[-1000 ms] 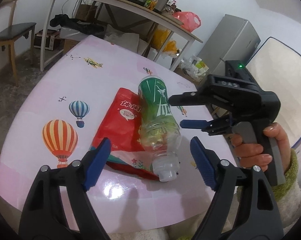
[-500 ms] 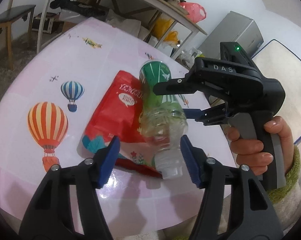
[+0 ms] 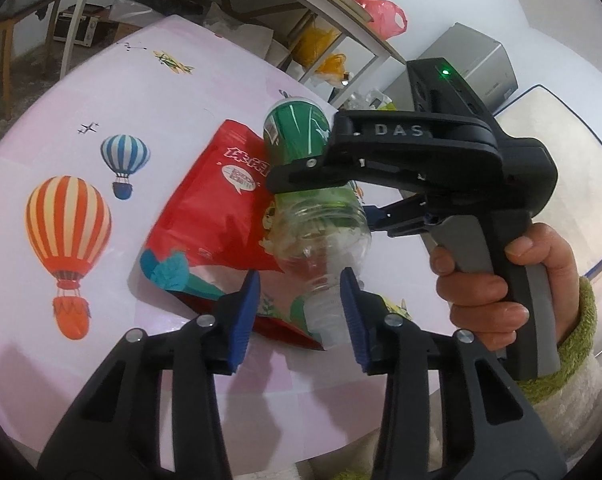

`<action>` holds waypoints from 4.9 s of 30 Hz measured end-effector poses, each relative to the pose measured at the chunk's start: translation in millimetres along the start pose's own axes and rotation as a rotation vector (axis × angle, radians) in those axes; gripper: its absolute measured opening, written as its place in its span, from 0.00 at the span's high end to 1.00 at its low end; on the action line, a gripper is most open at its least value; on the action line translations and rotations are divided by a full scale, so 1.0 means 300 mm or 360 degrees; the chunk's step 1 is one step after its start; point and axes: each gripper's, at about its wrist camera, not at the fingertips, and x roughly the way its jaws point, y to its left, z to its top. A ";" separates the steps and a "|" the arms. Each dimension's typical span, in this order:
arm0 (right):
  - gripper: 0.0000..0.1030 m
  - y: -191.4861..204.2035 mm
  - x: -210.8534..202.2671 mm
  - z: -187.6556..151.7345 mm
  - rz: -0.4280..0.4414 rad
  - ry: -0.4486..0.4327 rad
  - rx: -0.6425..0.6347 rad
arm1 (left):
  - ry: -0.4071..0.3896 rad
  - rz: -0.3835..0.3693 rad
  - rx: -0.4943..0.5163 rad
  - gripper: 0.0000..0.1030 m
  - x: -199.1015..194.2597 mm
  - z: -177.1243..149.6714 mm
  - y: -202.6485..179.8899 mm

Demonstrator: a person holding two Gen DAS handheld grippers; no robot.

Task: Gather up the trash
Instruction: 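Grasp the green plastic bottle with the right tool, then grasp the red snack bag with the left tool while the right tool holds the bottle, then carry the bag and bottle over the wastebasket and open both tools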

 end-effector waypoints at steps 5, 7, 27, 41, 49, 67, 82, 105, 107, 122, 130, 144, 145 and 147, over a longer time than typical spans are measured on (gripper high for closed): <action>0.37 0.001 0.010 -0.003 -0.0002 -0.0003 -0.0011 | -0.0001 -0.0038 0.0014 0.67 0.003 -0.005 -0.020; 0.39 -0.001 0.006 -0.008 0.0006 -0.0018 -0.0023 | -0.0003 -0.0046 0.0021 0.67 0.003 -0.006 -0.028; 0.41 -0.205 -0.175 -0.130 0.0060 -0.0225 0.0055 | -0.0096 0.0098 0.0017 0.65 -0.150 -0.042 0.010; 0.41 -0.222 -0.102 -0.172 0.0150 -0.0173 -0.0016 | 0.0121 0.0303 -0.0224 0.50 -0.007 0.059 0.156; 0.42 -0.165 -0.060 -0.150 0.0181 -0.0129 -0.0100 | 0.0137 0.0001 -0.0448 0.52 0.007 0.057 0.193; 0.42 -0.197 -0.064 -0.156 0.0248 -0.0118 -0.0079 | 0.0137 -0.0413 -0.0636 0.68 0.098 0.056 0.188; 0.42 -0.200 -0.067 -0.155 0.0265 -0.0123 -0.0060 | 0.0148 -0.0108 -0.0408 0.81 0.151 0.095 0.109; 0.42 -0.261 -0.198 -0.181 0.0307 -0.0310 0.0062 | -0.0147 0.0007 -0.0156 1.00 -0.054 0.078 0.040; 0.42 -0.274 -0.213 -0.182 0.0305 -0.0329 0.0076 | -0.0170 0.0006 -0.0139 1.00 -0.077 0.077 0.029; 0.42 -0.565 -0.564 -0.373 0.0289 -0.0747 0.0364 | -0.0234 -0.0193 0.0222 1.00 -0.136 0.094 -0.294; 0.42 -1.002 -0.834 -0.779 0.0008 -0.1105 0.0872 | 0.0075 -0.0377 0.0607 0.99 0.105 0.068 -0.687; 0.42 -1.575 -0.649 -1.242 0.0058 -0.1085 0.1596 | 0.0893 -0.0085 0.1013 0.99 0.936 -0.229 -1.271; 0.42 -1.599 -0.628 -1.255 0.0072 -0.1079 0.1621 | 0.0930 -0.0031 0.1038 0.99 0.997 -0.257 -1.298; 0.42 -1.638 -0.599 -1.270 0.0093 -0.1074 0.1662 | 0.0989 0.0067 0.1087 0.99 1.125 -0.302 -1.339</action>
